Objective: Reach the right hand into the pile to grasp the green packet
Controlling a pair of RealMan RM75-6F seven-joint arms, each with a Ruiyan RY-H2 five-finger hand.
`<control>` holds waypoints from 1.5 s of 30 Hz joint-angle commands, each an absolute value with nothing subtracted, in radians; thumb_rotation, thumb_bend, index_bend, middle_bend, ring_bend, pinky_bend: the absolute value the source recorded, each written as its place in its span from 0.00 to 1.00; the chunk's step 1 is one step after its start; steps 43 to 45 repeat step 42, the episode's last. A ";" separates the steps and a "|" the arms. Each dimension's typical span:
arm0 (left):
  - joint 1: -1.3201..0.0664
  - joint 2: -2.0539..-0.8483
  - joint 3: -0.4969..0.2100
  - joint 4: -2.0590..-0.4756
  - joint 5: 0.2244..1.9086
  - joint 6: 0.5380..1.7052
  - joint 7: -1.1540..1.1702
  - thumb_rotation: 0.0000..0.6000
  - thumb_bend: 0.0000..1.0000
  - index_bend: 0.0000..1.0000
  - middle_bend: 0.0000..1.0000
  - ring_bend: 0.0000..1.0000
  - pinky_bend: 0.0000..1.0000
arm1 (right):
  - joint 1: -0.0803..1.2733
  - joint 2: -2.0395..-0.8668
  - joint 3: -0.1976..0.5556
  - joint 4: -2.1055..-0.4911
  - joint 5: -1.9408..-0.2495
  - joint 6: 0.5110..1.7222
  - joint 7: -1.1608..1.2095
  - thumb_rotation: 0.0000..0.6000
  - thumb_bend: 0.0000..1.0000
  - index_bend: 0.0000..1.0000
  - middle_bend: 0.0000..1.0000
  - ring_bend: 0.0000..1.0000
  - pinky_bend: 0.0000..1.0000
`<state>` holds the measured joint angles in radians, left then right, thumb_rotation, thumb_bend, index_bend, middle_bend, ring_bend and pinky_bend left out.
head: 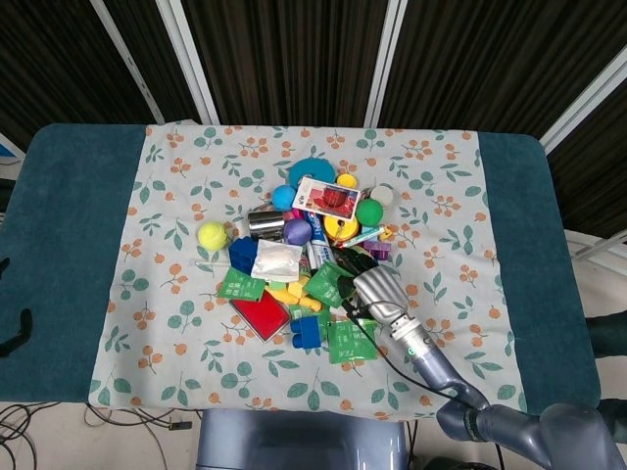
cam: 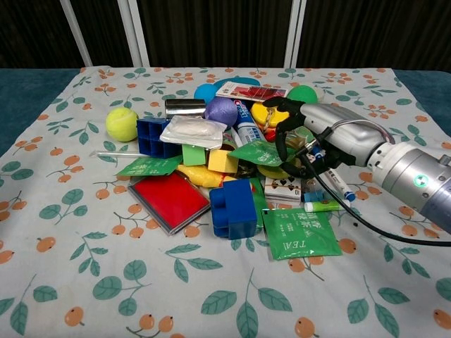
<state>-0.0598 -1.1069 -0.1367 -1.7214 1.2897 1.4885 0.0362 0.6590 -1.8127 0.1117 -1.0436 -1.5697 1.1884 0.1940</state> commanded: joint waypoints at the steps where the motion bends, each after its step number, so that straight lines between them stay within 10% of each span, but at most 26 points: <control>1: -0.059 -1.107 -0.137 -1.721 1.288 1.488 0.034 1.00 0.48 0.03 0.00 0.00 0.00 | 0.662 -1.795 0.119 -1.062 -1.567 1.191 0.193 1.00 0.53 0.72 0.09 0.11 0.21; 45: -0.059 -1.110 -0.136 -1.733 1.289 1.491 0.043 1.00 0.48 0.03 0.00 0.00 0.00 | 0.570 -1.201 0.393 -1.573 -1.355 1.294 0.307 1.00 0.54 0.75 0.09 0.11 0.21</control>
